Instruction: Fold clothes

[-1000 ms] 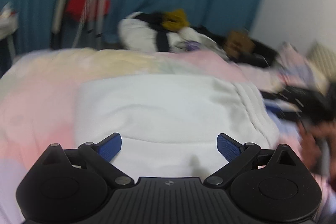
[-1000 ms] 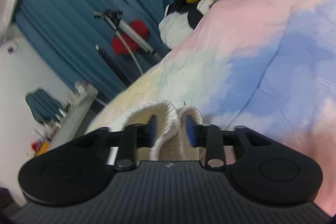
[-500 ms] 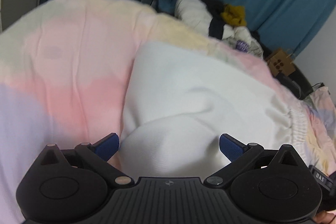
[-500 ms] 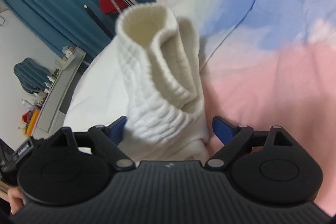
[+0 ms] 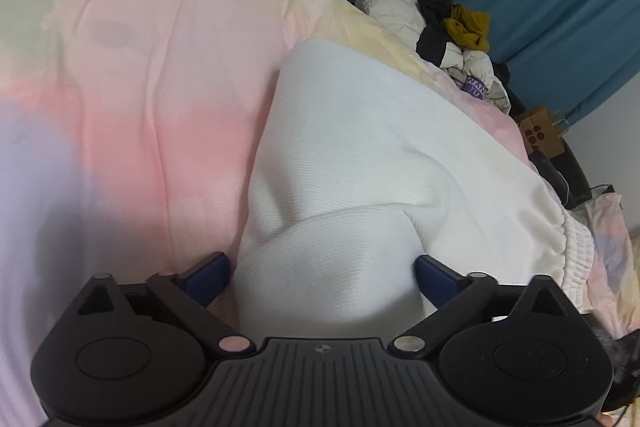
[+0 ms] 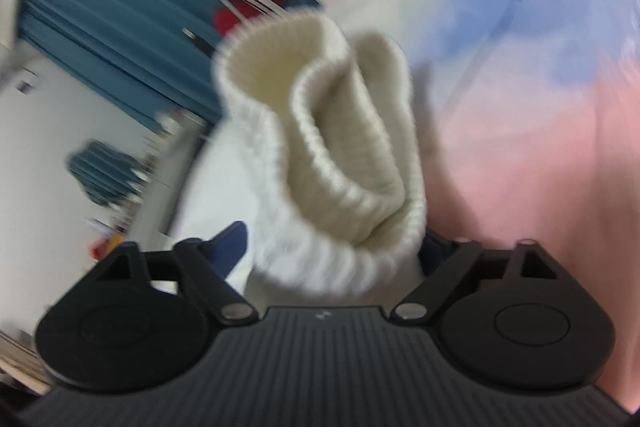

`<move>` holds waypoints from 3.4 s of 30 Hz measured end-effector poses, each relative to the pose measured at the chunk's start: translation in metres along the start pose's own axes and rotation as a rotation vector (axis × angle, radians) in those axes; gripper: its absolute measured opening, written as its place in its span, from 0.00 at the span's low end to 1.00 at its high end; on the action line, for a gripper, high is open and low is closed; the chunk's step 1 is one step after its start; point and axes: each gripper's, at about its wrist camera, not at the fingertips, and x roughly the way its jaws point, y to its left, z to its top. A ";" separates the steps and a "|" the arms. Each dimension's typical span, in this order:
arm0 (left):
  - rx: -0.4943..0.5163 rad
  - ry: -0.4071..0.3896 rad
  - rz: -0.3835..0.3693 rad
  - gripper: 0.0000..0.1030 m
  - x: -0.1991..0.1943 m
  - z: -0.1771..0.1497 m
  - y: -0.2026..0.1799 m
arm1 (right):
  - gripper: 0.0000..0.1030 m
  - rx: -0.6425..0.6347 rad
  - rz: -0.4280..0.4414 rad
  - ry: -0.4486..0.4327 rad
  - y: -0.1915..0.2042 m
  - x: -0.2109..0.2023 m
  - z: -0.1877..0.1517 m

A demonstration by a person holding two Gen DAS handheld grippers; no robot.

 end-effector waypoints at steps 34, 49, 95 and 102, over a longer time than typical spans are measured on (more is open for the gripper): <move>0.507 -0.110 -0.226 0.42 0.173 0.012 -0.396 | 0.37 0.122 -0.052 -0.613 -0.136 -0.145 0.142; 0.636 -0.013 -0.129 0.62 0.239 -0.002 -0.363 | 0.46 0.262 -0.255 -0.464 -0.185 -0.117 0.130; 0.792 -0.373 -0.123 1.00 -0.115 -0.123 -0.246 | 0.89 -0.468 -0.660 -0.616 0.101 -0.188 -0.044; 0.767 -0.354 -0.109 1.00 -0.106 -0.113 -0.237 | 0.89 -0.494 -0.695 -0.553 0.095 -0.164 -0.047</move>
